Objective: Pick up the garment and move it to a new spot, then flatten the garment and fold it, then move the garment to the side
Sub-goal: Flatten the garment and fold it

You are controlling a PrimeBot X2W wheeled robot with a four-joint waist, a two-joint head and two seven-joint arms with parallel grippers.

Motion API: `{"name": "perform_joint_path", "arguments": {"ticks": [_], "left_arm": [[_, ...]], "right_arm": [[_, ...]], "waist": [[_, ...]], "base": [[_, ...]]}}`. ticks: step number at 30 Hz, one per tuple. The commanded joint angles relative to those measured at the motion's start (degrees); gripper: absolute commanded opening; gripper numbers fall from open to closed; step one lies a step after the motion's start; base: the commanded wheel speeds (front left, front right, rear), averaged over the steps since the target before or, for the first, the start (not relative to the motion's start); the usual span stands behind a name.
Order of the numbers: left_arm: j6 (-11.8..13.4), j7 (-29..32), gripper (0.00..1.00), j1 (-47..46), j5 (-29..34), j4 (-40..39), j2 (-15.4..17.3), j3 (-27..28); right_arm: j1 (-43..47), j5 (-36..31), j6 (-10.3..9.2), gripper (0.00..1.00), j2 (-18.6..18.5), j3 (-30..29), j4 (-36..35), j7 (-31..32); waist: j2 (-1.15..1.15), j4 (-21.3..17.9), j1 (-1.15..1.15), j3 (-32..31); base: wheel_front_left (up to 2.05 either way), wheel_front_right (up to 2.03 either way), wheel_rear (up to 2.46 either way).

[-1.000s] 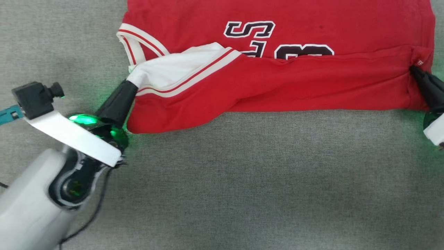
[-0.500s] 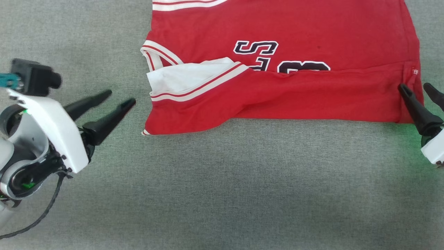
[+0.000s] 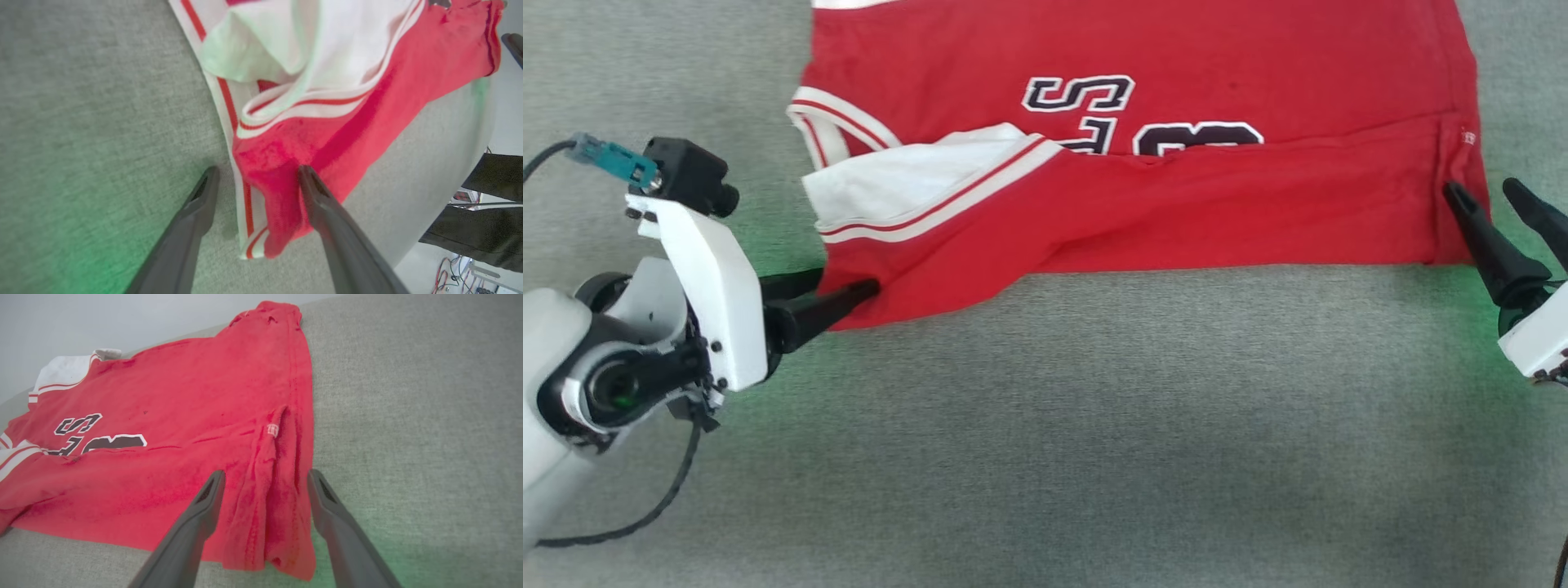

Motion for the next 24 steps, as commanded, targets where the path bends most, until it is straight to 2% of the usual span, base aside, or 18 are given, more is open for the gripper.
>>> {"name": "perform_joint_path", "arguments": {"ticks": [1,2,3,5,6,7,13,20,24], "left_arm": [[-0.14,1.3,1.0,0.96,-0.04,2.08,-1.6,-1.84],[-0.5,2.08,1.0,1.18,-0.42,2.89,-2.08,-2.39],[-1.04,2.67,0.89,1.49,-1.14,3.48,-2.65,-2.56],[-2.01,3.17,0.4,1.8,-2.24,4.29,-3.61,-2.52],[-2.53,3.26,0.09,1.73,-2.3,4.47,-3.84,-2.65],[-2.85,3.17,0.0,1.66,-1.96,4.64,-3.96,-2.75],[-4.22,1.98,0.0,1.71,-2.35,4.71,-4.06,-1.84],[-5.13,0.58,0.0,0.36,-1.0,3.99,-4.95,-1.49],[-5.52,-0.58,0.0,0.04,-0.46,3.83,-6.05,-1.26]], "right_arm": [[-0.47,0.22,0.0,1.0,0.15,0.21,-0.12,-0.56],[-0.49,0.21,0.0,1.0,0.11,0.23,-0.1,-0.61],[-0.52,0.21,0.0,1.0,-0.01,0.26,-0.17,-0.5],[-0.59,0.23,0.0,1.0,-0.46,0.07,-0.26,-0.4],[-0.58,0.26,0.0,1.0,-0.65,0.0,-0.36,-0.29],[-0.5,0.08,0.0,1.0,-0.8,-0.07,-0.64,-0.08],[0.22,-1.21,0.0,1.0,-3.04,0.71,-2.42,2.99],[0.91,-0.65,-0.01,1.0,-8.66,3.46,-4.0,16.5],[-0.36,0.55,0.0,1.0,-9.37,5.5,-4.1,23.52]], "waist": [[0.0,-0.92,0.0,0.79],[0.0,-1.17,0.0,0.95],[0.0,-1.41,0.0,1.12],[0.0,-1.7,0.0,1.36],[0.0,-1.77,0.0,1.45],[0.0,-1.83,0.0,1.49],[0.0,-1.63,0.0,1.65],[0.0,-0.48,0.0,2.43],[0.0,0.15,0.0,3.4]], "base": [[0.0,0.0,0.0],[0.0,0.0,0.0],[0.0,0.0,0.0],[0.0,0.0,0.0],[0.0,0.0,0.0],[0.0,0.0,0.0],[0.0,0.0,0.0],[0.0,0.0,0.0],[0.0,0.0,0.0]]}}
